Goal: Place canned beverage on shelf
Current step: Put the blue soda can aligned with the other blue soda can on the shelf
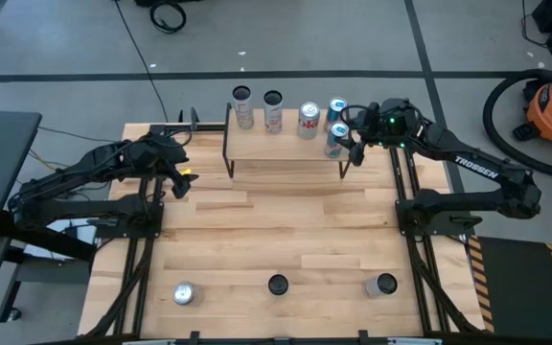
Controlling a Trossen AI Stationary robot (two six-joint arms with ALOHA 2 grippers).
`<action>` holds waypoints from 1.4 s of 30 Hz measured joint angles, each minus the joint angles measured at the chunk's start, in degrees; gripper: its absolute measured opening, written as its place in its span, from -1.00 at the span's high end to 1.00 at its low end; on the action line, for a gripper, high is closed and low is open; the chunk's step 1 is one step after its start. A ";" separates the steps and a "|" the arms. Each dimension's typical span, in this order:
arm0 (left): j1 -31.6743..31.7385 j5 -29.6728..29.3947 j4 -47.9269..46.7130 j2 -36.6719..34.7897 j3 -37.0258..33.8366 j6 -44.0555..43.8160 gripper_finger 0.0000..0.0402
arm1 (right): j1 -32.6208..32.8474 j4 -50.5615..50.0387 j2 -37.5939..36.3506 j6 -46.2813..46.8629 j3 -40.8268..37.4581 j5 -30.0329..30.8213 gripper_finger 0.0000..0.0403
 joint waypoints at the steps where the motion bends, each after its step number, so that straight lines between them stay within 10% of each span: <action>1: 0.00 -0.01 0.00 0.00 0.00 0.00 -0.56 | 0.00 0.05 0.00 -0.02 0.00 0.34 -0.47; 42: 0.00 0.02 0.36 0.00 0.00 -3.02 -0.56 | 6.36 -1.45 -0.09 2.67 7.04 1.36 -0.63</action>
